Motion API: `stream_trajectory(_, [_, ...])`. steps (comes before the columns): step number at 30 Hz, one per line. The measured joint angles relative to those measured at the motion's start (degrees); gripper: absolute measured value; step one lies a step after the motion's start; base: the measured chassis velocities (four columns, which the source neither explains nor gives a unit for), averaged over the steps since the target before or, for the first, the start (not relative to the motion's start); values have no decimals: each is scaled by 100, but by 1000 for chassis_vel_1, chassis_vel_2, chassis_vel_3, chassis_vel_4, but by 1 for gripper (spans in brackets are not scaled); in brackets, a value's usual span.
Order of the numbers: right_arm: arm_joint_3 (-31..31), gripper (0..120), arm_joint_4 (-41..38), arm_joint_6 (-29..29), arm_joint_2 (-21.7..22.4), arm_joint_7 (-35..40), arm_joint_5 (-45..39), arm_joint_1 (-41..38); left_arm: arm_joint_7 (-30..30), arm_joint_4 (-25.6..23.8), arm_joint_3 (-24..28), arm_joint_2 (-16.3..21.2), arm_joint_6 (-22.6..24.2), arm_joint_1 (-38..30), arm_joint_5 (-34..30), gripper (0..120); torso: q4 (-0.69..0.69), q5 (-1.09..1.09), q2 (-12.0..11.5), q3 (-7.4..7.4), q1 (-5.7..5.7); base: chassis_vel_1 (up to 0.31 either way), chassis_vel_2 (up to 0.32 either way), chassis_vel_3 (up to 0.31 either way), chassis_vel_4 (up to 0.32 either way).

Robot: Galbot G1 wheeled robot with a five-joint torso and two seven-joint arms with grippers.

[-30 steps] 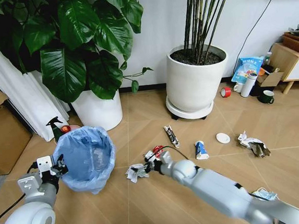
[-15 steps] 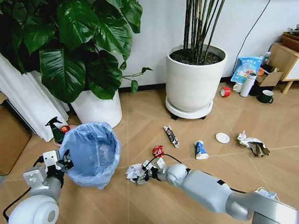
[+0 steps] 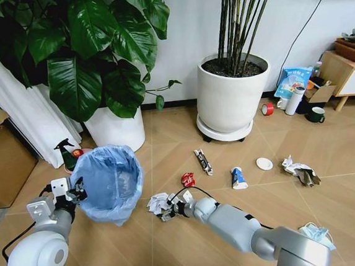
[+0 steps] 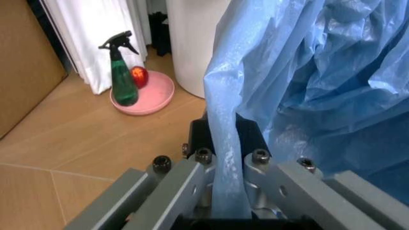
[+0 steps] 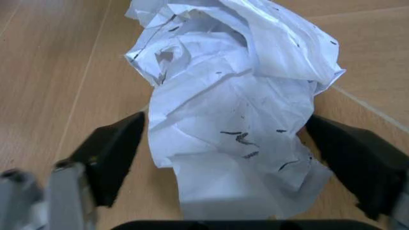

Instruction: Pick up the trash bin and place the garbage on the floor into it.

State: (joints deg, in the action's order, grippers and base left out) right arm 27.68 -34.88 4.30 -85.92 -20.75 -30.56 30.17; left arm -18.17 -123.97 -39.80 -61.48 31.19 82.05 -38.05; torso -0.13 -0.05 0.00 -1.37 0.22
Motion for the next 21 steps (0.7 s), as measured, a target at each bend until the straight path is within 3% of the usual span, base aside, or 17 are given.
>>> stream_trajectory(9, [-95, 57, 6, -14, 20, -26, 62, 11, 6, 19, 9, 22, -1, -11, -1, 0, 0, 1, 0, 0, 0, 0, 0, 0, 0])
stream_trajectory(11, [-100, 45, 17, -23, 11, -31, 65, 11, 11, 22, 8, 24, -2, -1, -2, 0, 0, 1, 0, 0, 0, 0, 0, 0, 0])
stream_trajectory(16, [-100, 34, 80, -62, -24, -36, 81, 9, 14, 25, 15, 28, -2, -3, -3, 0, 0, 1, 0, 0, 0, 0, 0, 0, 0])
stream_trajectory(21, [-108, 14, 137, -115, -51, -38, 96, -6, 14, 32, 27, 32, -2, -21, -10, 0, 0, 1, 0, 0, 0, 0, 0, 0, 0])
